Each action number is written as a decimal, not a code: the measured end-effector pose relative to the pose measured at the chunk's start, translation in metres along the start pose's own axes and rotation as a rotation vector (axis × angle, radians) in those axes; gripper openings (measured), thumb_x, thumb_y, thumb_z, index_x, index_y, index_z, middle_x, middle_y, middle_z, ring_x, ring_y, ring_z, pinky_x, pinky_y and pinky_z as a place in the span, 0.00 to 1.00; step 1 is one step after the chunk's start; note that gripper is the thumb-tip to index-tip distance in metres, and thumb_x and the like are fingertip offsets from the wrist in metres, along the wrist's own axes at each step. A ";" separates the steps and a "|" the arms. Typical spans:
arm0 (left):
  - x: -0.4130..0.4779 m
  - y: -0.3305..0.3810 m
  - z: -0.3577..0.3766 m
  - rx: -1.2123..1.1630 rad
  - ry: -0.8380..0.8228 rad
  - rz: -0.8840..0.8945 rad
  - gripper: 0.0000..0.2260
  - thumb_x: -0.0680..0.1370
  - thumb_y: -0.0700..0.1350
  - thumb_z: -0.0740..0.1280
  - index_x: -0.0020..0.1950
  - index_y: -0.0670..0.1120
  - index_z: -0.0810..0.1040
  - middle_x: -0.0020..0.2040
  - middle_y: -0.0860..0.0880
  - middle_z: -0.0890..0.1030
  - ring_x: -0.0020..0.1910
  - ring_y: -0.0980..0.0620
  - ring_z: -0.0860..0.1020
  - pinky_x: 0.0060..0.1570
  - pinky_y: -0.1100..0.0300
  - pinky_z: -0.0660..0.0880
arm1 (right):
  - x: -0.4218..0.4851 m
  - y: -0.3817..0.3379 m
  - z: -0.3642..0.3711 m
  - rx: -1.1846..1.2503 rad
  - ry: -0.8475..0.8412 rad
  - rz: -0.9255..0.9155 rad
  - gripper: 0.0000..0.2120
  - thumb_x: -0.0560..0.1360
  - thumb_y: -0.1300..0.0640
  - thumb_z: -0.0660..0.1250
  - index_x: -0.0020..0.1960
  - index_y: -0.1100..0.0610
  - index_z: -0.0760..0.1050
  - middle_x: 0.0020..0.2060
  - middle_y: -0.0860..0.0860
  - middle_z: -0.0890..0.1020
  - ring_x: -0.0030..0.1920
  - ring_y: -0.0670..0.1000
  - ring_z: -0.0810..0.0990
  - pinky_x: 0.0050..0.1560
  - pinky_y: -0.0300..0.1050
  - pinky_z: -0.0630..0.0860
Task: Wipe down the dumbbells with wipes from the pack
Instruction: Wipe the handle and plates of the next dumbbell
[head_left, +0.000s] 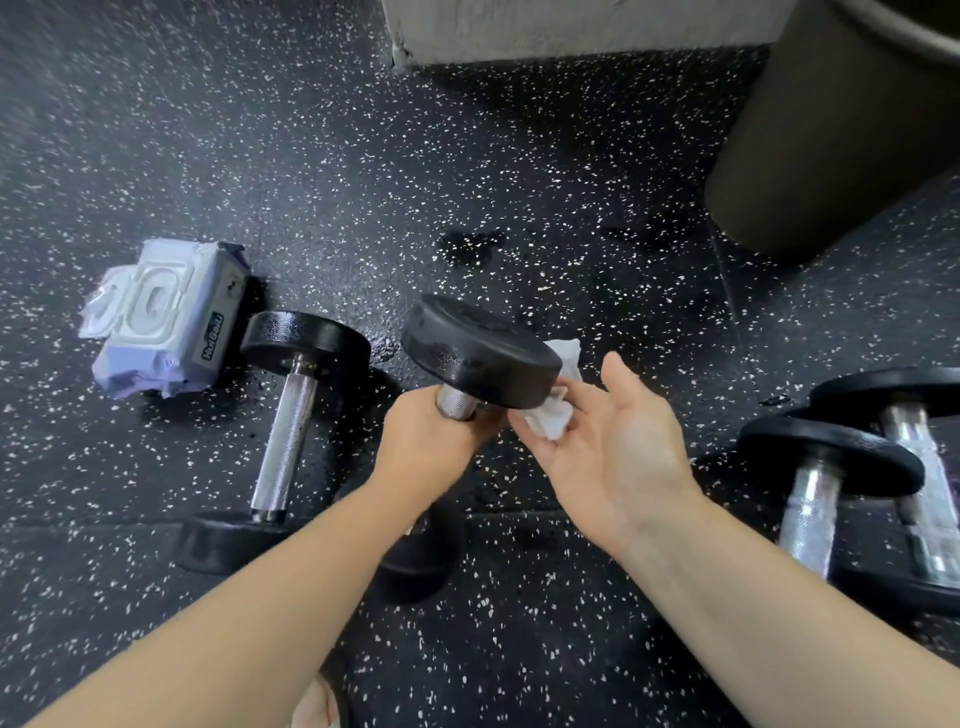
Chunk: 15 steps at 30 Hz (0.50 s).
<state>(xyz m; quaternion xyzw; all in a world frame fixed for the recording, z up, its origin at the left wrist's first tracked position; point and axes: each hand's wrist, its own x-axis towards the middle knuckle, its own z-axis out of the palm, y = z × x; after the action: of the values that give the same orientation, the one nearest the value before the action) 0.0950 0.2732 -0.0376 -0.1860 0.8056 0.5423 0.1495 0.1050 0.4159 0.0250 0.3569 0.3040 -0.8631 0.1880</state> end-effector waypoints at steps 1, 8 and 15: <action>0.000 0.001 -0.001 -0.032 -0.020 -0.007 0.16 0.62 0.54 0.76 0.28 0.44 0.75 0.24 0.51 0.73 0.26 0.53 0.67 0.29 0.54 0.66 | 0.002 -0.001 0.000 -0.024 0.042 -0.008 0.27 0.84 0.48 0.49 0.62 0.69 0.73 0.57 0.61 0.81 0.58 0.57 0.81 0.60 0.50 0.76; -0.015 -0.004 0.022 -0.286 -0.146 -0.234 0.12 0.70 0.33 0.71 0.33 0.43 0.70 0.20 0.51 0.66 0.20 0.53 0.62 0.23 0.62 0.61 | 0.026 -0.012 0.009 -0.056 0.096 -0.010 0.24 0.84 0.53 0.51 0.69 0.70 0.67 0.51 0.60 0.77 0.47 0.54 0.78 0.50 0.47 0.80; -0.011 -0.004 0.040 -0.253 -0.144 -0.242 0.15 0.71 0.35 0.71 0.31 0.44 0.68 0.20 0.50 0.67 0.17 0.53 0.63 0.22 0.63 0.62 | 0.026 -0.017 -0.013 -0.033 0.088 -0.027 0.16 0.80 0.63 0.58 0.63 0.74 0.71 0.55 0.65 0.81 0.57 0.57 0.81 0.58 0.50 0.79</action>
<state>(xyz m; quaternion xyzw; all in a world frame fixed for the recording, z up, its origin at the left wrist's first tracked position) 0.1087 0.3109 -0.0511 -0.2595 0.6901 0.6291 0.2463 0.0849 0.4340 0.0056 0.3873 0.3308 -0.8439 0.1686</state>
